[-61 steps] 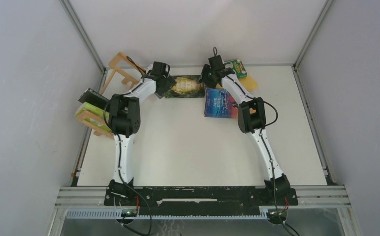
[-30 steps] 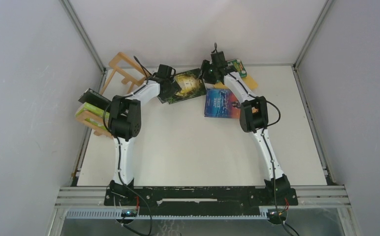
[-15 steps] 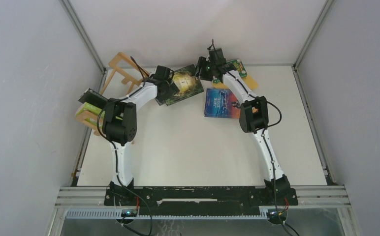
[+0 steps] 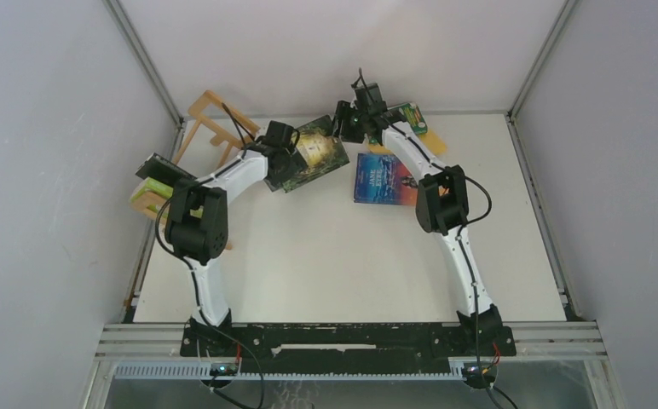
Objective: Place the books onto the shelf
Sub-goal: Pick up the book from the center of the board.
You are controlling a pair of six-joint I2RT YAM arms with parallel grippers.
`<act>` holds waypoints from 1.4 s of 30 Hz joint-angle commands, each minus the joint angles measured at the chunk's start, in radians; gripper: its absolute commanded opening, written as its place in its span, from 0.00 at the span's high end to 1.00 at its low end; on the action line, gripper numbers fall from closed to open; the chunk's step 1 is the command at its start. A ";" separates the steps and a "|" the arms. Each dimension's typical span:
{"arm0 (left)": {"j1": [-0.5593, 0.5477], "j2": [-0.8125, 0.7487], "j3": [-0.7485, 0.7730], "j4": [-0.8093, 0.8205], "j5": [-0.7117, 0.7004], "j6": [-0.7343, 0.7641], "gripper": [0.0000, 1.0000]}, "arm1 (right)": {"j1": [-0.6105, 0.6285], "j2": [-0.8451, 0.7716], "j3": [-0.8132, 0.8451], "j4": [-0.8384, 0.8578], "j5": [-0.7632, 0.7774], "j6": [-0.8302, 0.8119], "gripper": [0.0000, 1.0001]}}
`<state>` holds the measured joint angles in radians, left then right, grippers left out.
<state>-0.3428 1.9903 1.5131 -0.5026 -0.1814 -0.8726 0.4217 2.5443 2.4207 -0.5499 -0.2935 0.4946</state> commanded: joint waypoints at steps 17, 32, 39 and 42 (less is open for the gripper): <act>-0.152 -0.385 -0.345 0.173 -0.014 -0.036 0.19 | 0.178 -0.504 -0.703 0.247 -0.044 0.048 0.41; -0.404 -0.675 -0.611 0.114 -0.128 -0.129 0.19 | 0.369 -0.880 -1.202 0.340 0.081 0.121 0.42; -0.480 -0.792 -0.683 0.080 -0.181 -0.174 0.20 | 0.433 -1.007 -1.345 0.362 0.106 0.158 0.61; -0.491 -0.841 -0.700 0.060 -0.201 -0.180 0.20 | 0.440 -1.055 -1.373 0.358 0.111 0.156 0.68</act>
<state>-0.8005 1.2350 0.7994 -0.7071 -0.3904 -0.9619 0.7773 1.5803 1.0508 -0.2958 -0.0029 0.5564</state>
